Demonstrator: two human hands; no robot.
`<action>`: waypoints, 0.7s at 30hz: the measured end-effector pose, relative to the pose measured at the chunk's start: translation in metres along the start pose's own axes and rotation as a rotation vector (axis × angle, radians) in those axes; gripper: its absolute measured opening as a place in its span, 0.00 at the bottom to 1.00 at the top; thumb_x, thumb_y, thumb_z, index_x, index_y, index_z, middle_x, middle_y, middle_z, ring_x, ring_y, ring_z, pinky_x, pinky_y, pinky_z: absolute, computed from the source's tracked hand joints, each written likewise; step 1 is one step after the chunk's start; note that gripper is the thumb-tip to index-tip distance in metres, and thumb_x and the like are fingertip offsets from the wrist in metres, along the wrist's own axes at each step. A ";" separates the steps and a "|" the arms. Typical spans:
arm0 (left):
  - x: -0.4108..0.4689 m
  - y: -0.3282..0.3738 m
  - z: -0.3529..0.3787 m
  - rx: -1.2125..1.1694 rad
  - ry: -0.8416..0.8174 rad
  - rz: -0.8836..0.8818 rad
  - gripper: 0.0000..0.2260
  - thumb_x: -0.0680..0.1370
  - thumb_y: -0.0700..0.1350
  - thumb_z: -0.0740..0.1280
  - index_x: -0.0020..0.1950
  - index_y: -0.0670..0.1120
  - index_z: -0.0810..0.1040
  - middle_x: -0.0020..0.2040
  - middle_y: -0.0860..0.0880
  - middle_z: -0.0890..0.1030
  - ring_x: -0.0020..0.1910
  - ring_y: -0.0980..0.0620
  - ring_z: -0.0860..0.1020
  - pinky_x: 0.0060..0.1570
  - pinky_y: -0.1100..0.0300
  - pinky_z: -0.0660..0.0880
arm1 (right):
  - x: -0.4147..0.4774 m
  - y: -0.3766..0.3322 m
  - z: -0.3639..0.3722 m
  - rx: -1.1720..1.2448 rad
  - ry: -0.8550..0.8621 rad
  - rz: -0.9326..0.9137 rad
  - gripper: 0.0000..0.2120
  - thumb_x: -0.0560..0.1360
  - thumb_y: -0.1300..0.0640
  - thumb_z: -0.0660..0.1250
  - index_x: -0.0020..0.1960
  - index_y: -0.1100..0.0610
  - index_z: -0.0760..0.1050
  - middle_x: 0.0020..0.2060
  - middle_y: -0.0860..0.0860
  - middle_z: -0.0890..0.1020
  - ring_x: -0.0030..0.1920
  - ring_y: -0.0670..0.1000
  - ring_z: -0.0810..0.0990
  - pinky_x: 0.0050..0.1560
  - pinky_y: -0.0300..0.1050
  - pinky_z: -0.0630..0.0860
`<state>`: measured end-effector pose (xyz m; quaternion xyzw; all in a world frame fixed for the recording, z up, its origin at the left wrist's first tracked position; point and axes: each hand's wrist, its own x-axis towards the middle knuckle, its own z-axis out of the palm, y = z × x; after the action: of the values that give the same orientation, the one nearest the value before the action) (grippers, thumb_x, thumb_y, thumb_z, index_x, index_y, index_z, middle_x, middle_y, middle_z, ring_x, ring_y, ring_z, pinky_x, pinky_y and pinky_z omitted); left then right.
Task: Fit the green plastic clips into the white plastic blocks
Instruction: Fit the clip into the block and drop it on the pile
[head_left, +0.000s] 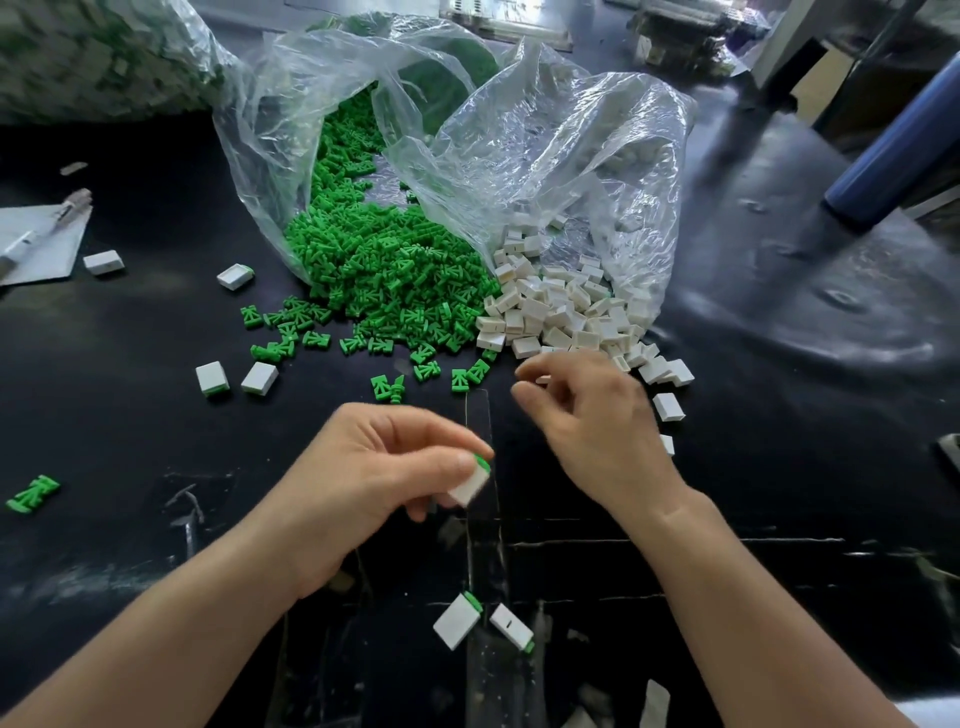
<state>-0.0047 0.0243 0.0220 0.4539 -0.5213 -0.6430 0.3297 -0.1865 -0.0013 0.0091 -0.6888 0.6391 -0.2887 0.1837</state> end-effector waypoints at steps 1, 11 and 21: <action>-0.002 0.000 0.002 0.055 -0.076 -0.029 0.07 0.63 0.45 0.77 0.39 0.48 0.85 0.31 0.47 0.82 0.28 0.58 0.76 0.27 0.69 0.70 | 0.003 0.004 0.000 -0.051 0.037 0.013 0.10 0.74 0.54 0.66 0.54 0.53 0.79 0.37 0.43 0.70 0.40 0.46 0.71 0.43 0.35 0.63; -0.003 0.003 0.004 0.101 -0.062 -0.065 0.14 0.60 0.54 0.70 0.39 0.47 0.85 0.32 0.49 0.82 0.25 0.60 0.74 0.23 0.73 0.66 | 0.013 0.018 0.006 -0.263 0.046 0.048 0.08 0.75 0.60 0.65 0.53 0.53 0.77 0.48 0.48 0.66 0.56 0.52 0.69 0.48 0.39 0.63; 0.002 -0.003 0.005 0.081 0.002 -0.117 0.05 0.68 0.46 0.71 0.40 0.46 0.84 0.33 0.47 0.83 0.27 0.57 0.77 0.23 0.68 0.67 | 0.012 0.018 0.005 -0.275 0.042 -0.009 0.12 0.73 0.62 0.67 0.56 0.55 0.75 0.52 0.51 0.78 0.55 0.53 0.70 0.56 0.42 0.60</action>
<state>-0.0095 0.0253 0.0187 0.4974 -0.5192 -0.6389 0.2735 -0.1966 -0.0156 -0.0041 -0.7042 0.6733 -0.2134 0.0728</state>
